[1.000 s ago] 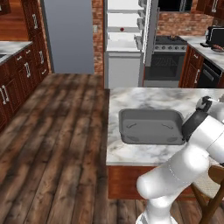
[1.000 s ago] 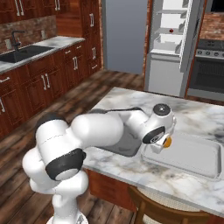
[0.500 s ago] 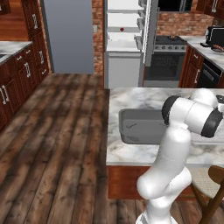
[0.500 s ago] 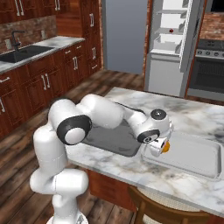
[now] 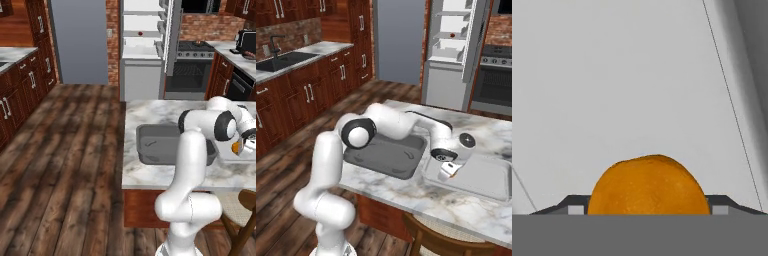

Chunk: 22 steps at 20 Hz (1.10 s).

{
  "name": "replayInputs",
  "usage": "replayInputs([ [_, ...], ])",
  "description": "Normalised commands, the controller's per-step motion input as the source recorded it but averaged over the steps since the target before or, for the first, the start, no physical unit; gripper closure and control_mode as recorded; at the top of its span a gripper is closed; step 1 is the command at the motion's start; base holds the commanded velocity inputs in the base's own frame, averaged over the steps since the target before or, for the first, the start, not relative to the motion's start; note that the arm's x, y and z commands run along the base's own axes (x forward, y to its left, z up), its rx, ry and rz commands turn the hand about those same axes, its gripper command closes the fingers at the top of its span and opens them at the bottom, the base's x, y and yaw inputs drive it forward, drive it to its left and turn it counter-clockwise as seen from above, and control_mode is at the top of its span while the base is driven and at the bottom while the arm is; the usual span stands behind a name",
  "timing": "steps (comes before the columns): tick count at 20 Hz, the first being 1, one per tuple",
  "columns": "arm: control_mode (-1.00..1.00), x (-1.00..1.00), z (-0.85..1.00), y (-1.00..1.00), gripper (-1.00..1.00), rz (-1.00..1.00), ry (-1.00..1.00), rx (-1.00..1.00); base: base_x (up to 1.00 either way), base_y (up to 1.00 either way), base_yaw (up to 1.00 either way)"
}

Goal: Place the cold items (orange and bell pepper) from the fridge in one tupperware on the dining counter. Place the warm items (hot dog and kebab skewer) in the stove area in another tupperware.

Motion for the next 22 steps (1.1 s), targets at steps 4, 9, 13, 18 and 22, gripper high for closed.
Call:
replayInputs([
  [4, -1.00, 0.44, -0.08, -0.09, -1.00, 0.00, 0.00, 0.18, 0.00, 0.00, 0.00],
  [9, -1.00, 0.01, -0.01, 0.08, -1.00, -0.06, -0.11, 0.04, 0.00, 0.00, 0.00],
  [13, -1.00, 0.00, -0.15, 0.60, -1.00, -0.21, -0.36, -0.06, 0.00, 0.00, 0.00],
  [18, -1.00, 0.04, -0.06, 0.70, -1.00, -0.28, -0.35, -0.07, 0.00, 0.00, 0.00],
  [22, -1.00, -0.63, 0.69, 0.26, -1.00, -0.09, -0.27, -0.03, 0.00, 0.00, 0.00],
])
